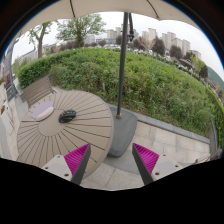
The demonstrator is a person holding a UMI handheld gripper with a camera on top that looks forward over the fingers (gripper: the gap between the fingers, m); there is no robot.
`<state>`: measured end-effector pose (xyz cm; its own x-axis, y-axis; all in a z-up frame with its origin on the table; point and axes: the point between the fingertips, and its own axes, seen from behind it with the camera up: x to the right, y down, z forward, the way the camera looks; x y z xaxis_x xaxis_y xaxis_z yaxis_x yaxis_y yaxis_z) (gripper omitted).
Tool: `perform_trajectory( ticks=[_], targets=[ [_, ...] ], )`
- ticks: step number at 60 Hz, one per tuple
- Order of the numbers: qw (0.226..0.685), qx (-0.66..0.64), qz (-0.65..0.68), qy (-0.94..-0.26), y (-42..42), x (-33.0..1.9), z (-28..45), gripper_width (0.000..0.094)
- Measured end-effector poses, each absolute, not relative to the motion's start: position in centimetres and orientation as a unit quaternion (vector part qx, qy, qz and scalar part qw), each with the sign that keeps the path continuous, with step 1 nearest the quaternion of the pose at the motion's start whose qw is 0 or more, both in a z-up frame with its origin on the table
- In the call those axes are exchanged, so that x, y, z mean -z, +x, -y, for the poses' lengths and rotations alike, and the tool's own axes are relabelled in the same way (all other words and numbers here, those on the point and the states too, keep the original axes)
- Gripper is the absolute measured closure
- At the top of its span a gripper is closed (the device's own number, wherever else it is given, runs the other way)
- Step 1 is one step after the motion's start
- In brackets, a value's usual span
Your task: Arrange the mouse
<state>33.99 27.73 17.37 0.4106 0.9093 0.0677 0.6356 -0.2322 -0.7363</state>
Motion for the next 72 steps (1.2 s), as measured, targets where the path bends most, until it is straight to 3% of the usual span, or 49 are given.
perform_trajectory(
  ticks=[6,19,30,44,54,72],
  targets=[
    [0.342,-0.209,0.535,-0.744,33.5,-17.8,-25.6,0.0080],
    [0.349,-0.262,0.607,-0.664,23.9,-15.9,-14.1,0.0089],
    [0.336,-0.280,0.622,-0.649,18.7,-12.1,-8.7,0.0083],
    [0.326,-0.296,0.582,-0.684,12.3,-6.3,-7.5,0.0071],
    [0.342,-0.288,0.568,-0.691,7.7,-3.1,-8.5,0.0070],
    [0.340,-0.285,0.566,-0.695,0.3,0.5,-9.4,0.0070]
  ],
)
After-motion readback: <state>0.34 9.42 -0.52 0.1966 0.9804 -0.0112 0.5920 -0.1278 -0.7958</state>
